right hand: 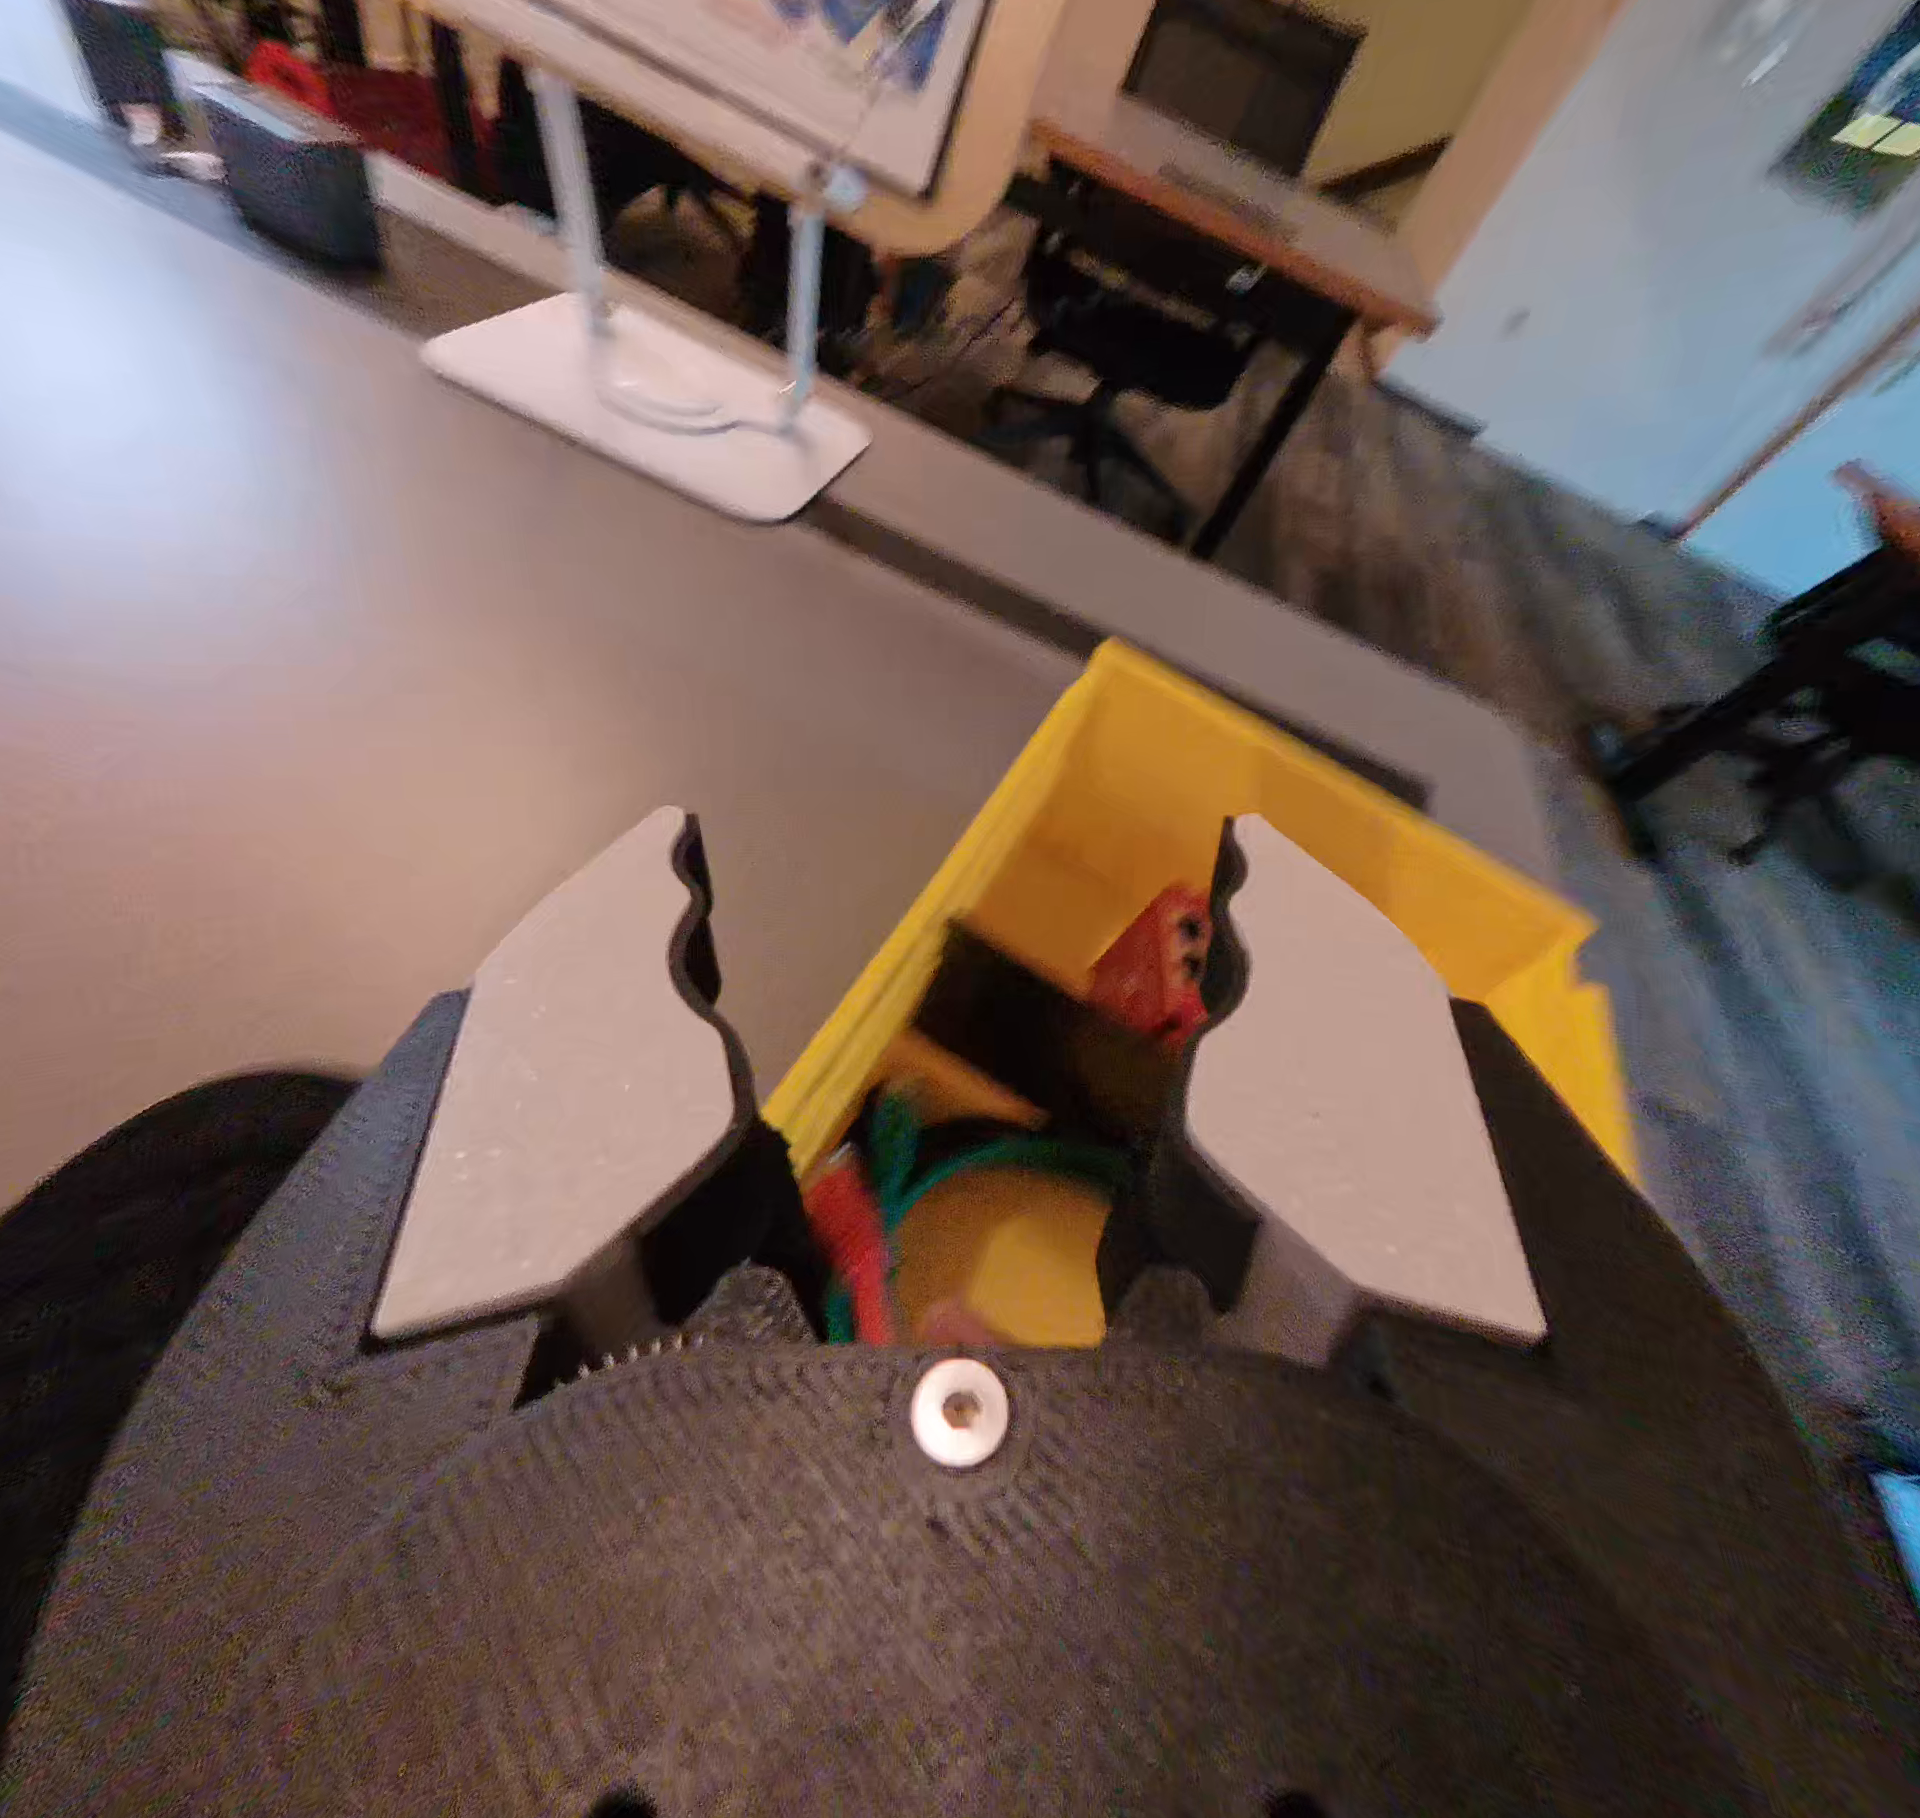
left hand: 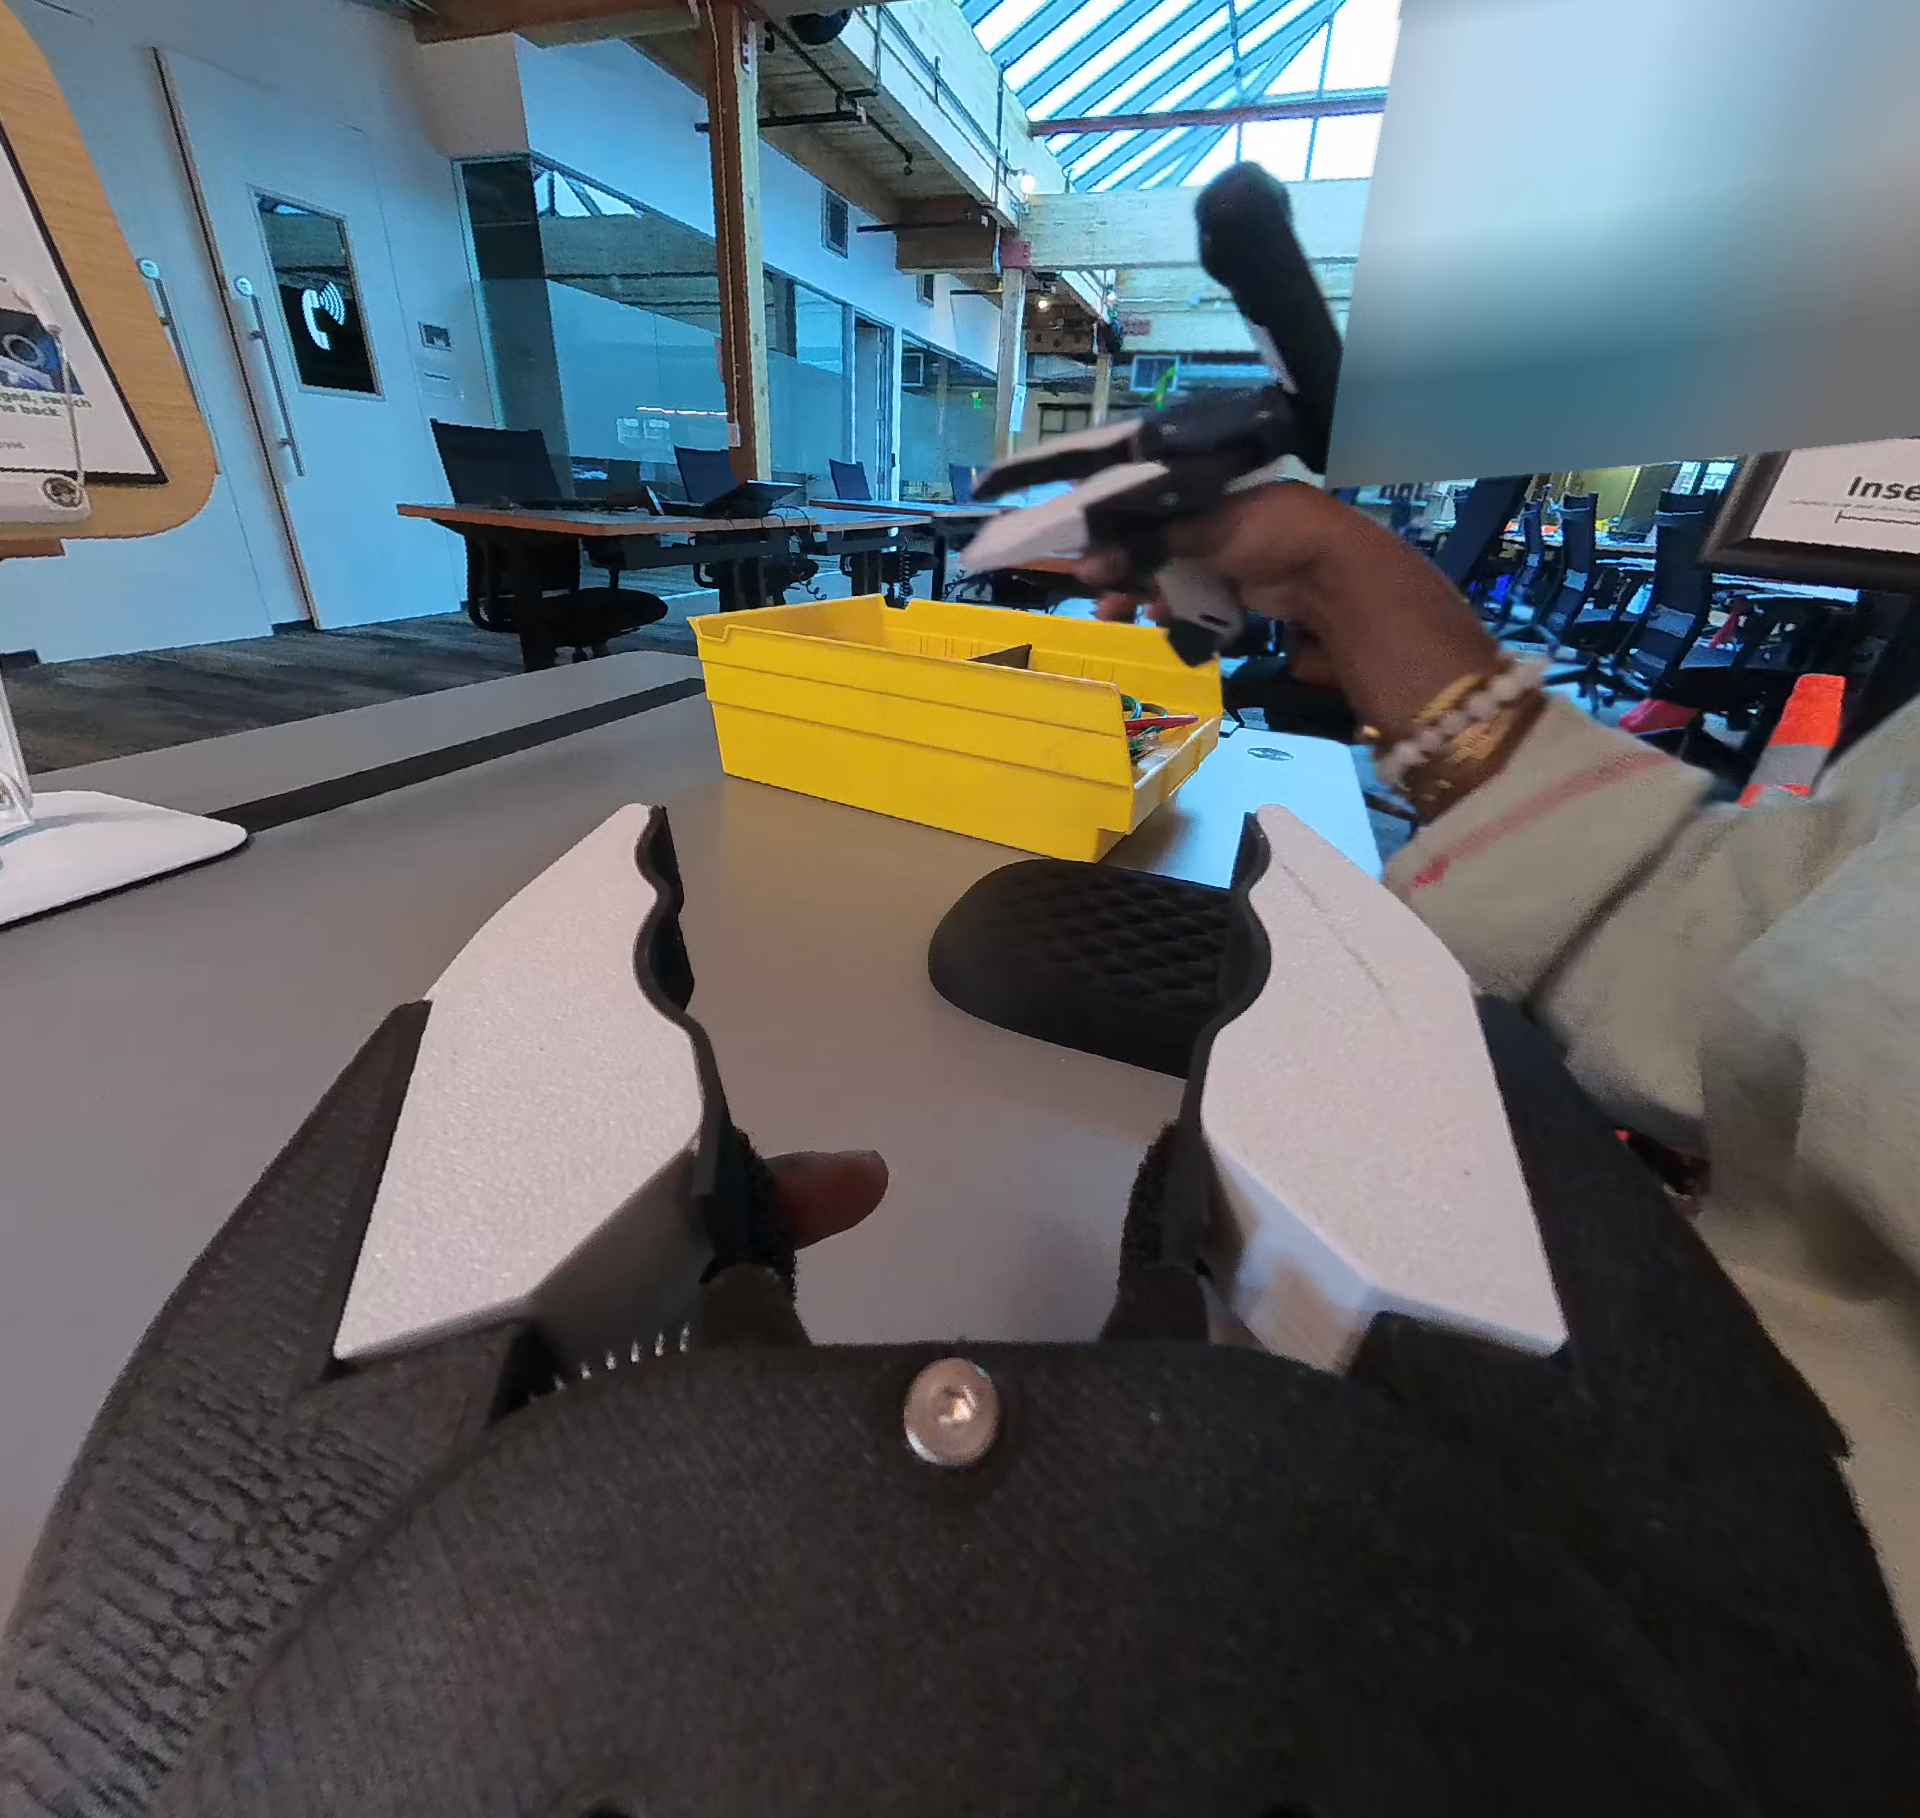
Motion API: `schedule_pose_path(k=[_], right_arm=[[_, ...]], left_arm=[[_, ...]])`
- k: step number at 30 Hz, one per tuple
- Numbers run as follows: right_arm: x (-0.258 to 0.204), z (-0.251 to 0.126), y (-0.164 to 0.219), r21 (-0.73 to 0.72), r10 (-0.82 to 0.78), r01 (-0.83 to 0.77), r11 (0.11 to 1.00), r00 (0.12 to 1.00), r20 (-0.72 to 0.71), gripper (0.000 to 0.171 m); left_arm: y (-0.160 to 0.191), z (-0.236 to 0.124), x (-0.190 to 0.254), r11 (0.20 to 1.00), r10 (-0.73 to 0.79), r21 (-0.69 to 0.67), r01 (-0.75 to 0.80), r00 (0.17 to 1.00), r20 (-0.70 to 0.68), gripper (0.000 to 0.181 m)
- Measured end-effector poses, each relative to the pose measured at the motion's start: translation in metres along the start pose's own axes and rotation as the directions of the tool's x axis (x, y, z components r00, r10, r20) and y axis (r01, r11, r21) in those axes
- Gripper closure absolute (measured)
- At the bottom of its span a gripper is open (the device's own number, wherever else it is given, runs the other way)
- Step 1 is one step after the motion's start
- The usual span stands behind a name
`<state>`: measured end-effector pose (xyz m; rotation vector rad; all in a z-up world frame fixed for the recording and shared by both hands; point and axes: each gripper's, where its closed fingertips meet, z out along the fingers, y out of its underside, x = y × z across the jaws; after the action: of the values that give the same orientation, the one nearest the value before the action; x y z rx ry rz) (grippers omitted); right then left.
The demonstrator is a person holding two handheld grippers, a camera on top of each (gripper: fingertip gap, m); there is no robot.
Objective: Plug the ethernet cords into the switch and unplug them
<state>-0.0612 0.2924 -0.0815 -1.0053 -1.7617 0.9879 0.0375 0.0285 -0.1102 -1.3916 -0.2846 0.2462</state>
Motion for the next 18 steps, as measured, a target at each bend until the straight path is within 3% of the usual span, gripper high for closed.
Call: schedule_pose_path(k=[3,6,7,8,9,14,18], right_arm=[[-0.039,-0.025,0.050,-0.231,0.100,-0.075,0.970,0.990,0.097,0.083],[-0.060,-0.033,0.098,-0.441,0.100,-0.033,0.897,0.986,0.130,0.096],[-0.064,-0.032,0.110,-0.489,0.090,-0.008,0.872,0.985,0.145,0.108],[-0.067,-0.030,0.119,-0.522,0.079,0.020,0.853,0.983,0.166,0.138],[-0.067,-0.026,0.121,-0.527,0.059,0.040,0.849,0.984,0.170,0.152],[-0.066,0.001,0.111,-0.499,-0.071,0.137,0.856,0.986,0.150,0.152],[-0.078,0.022,0.099,-0.494,-0.085,0.144,0.857,0.987,0.139,0.152]], left_arm=[[0.000,0.000,0.000,1.000,0.003,0.000,-0.003,1.000,0.002,0.081],[0.001,0.001,-0.001,1.000,0.000,-0.004,0.000,1.000,0.005,0.082],[0.001,0.000,-0.001,1.000,0.001,-0.004,-0.001,1.000,0.006,0.082],[0.000,0.000,-0.001,1.000,0.002,-0.003,-0.002,1.000,0.008,0.082],[0.000,0.000,-0.001,1.000,0.002,0.000,-0.002,1.000,0.010,0.082],[-0.001,-0.001,-0.003,1.000,-0.004,0.009,0.004,1.000,0.017,0.082],[-0.001,-0.001,-0.001,1.000,0.005,0.008,-0.005,1.000,0.015,0.082]])
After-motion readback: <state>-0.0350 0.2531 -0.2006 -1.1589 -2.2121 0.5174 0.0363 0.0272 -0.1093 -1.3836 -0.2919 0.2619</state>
